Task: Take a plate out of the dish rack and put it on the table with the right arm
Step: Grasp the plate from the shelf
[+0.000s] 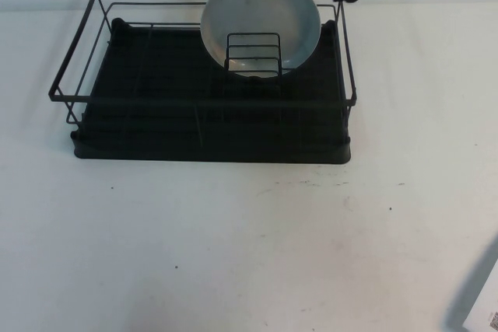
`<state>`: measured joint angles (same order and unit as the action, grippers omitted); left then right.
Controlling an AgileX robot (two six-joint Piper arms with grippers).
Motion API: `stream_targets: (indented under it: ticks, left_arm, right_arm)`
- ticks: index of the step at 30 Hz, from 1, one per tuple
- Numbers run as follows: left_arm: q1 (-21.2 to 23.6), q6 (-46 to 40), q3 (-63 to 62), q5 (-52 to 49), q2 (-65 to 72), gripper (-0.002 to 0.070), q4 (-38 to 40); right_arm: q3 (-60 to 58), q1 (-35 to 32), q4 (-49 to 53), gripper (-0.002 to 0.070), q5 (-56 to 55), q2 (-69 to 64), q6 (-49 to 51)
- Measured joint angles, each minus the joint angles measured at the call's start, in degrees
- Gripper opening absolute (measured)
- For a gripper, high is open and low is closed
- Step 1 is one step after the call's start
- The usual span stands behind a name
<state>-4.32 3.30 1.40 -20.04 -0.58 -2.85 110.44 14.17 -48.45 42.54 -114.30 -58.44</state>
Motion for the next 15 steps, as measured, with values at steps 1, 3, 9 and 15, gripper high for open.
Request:
stream_targets:
  ticks: [1,3,9,15]
  left_arm:
    - [0.0,0.0,0.0,0.0,0.0,-0.0004,0.0]
    - [0.0,0.0,0.0,0.0,0.0,-0.0004,0.0]
    - [0.0,0.0,0.0,0.0,0.0,-0.0004,0.0]
    - [0.0,0.0,0.0,0.0,0.0,-0.0004,0.0]
  right_arm:
    - [1.36,0.41,0.09,0.0332,0.23,-1.34,-0.92]
    - [3.73,1.09,0.13,0.0358,0.25,-3.47,-2.26]
    - [6.99,2.45,1.38,0.0375,-0.46,-7.19,-6.15]
    - [7.39,3.02,1.93,0.0377,-4.88,-7.32,-9.77]
